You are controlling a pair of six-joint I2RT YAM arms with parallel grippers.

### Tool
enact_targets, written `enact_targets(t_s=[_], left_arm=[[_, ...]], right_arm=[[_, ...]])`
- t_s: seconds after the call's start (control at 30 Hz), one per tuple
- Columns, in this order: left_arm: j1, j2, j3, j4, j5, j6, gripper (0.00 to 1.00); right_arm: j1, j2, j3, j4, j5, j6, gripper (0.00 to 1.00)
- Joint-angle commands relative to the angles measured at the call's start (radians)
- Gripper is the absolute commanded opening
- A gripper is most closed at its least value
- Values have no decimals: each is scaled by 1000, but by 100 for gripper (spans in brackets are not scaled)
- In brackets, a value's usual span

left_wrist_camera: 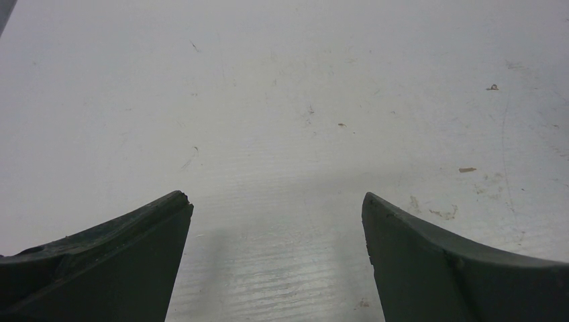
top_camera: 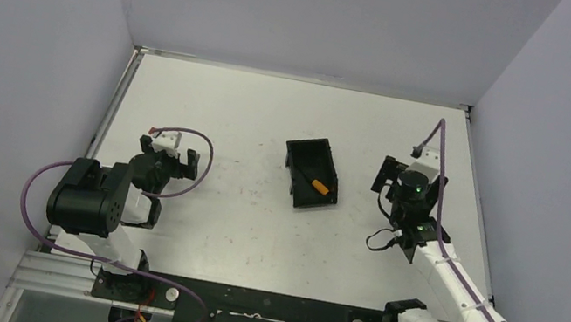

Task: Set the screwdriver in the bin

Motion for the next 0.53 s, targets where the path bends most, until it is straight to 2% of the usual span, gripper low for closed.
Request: enact_targets(t_s=[0.0,0.23,0.5], left_arm=[[6,-12,8,49,13,-5,97],[4,-11,8,49,12,-4,97],[4,-12,10,41,7,-2,97]], right_arm=[[-89,-115,-165,250,36,66,100],[-129,-174,-367,463,18,19,100],[-129,-172,-397,493,-1,13,100]])
